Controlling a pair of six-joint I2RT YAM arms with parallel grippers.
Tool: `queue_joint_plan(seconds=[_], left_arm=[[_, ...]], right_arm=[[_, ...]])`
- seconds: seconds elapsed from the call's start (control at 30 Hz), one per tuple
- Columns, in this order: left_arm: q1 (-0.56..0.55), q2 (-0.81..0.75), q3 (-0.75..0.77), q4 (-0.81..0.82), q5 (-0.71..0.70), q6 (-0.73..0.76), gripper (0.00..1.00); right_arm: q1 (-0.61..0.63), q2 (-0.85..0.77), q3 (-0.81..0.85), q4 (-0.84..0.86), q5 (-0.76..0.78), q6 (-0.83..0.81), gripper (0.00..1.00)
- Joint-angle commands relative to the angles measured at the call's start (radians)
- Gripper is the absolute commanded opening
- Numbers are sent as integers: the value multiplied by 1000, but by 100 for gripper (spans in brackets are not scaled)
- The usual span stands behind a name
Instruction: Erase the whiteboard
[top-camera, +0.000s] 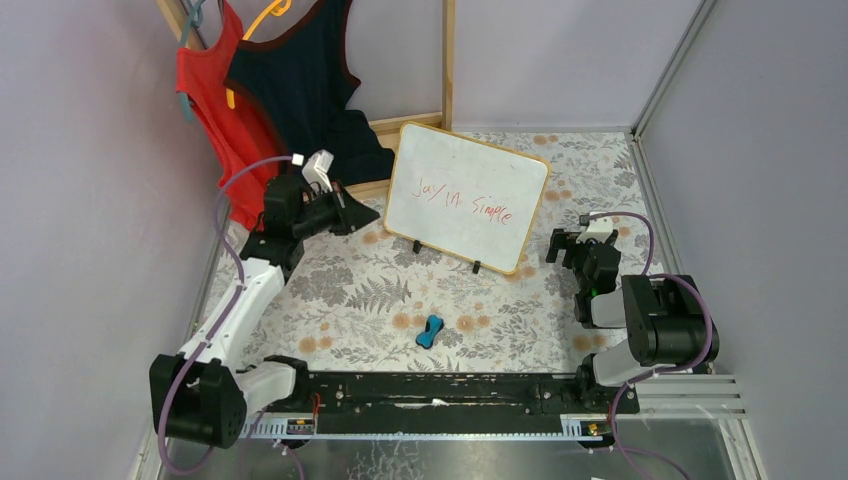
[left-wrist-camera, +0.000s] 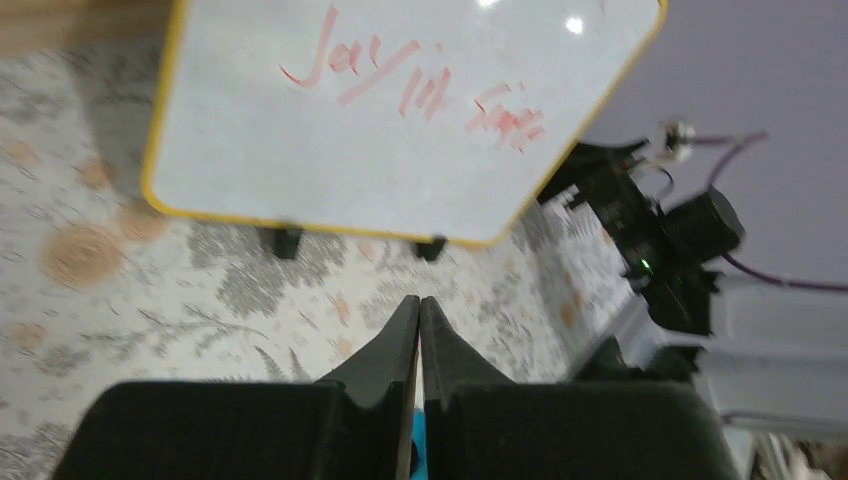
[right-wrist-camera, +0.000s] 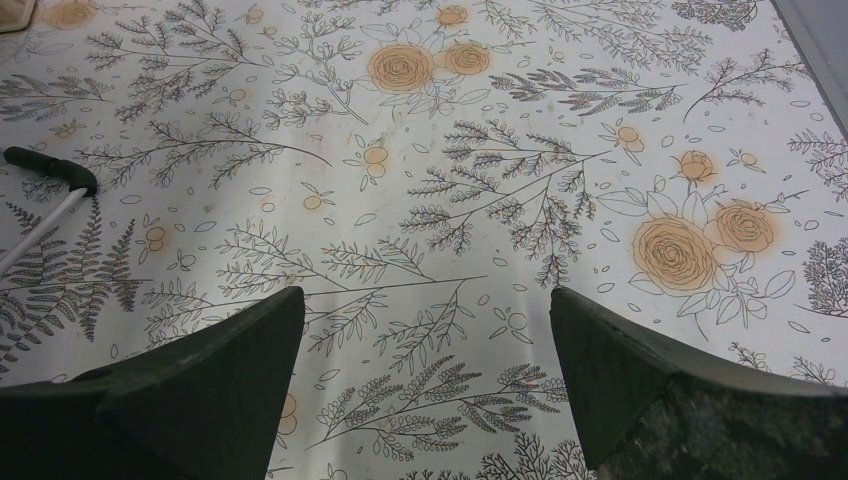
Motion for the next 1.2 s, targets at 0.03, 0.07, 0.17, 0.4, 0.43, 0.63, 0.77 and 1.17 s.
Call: queue_joint_plan(seconds=[0.03, 0.07, 0.17, 0.4, 0.43, 0.63, 0.77, 1.17], left_arm=[[-2, -56, -25, -143, 252, -6, 0], [-2, -60, -34, -149, 273, -5, 4], [-13, -71, -57, -176, 301, 11, 20], [-247, -28, 50, -506, -223, 156, 0], [-296, -12, 65, -529, -287, 161, 0], [-475, 22, 138, -624, -540, 155, 0], [-584, 57, 159, -651, -632, 158, 0], [-824, 204, 54, -496, -680, 139, 24]], right_arm=[[-1, -1, 27, 44, -4, -10, 99], [-3, -1, 26, 44, -2, -10, 99], [-1, -1, 27, 45, -2, -10, 99], [-1, -144, 32, -73, -40, -31, 92], [-1, -197, 58, -182, -80, -68, 86], [-9, -304, 453, -1008, -112, -185, 49], [-9, -317, 612, -1280, -119, -255, 40], [-112, -275, 1148, -1842, -321, -252, 85]])
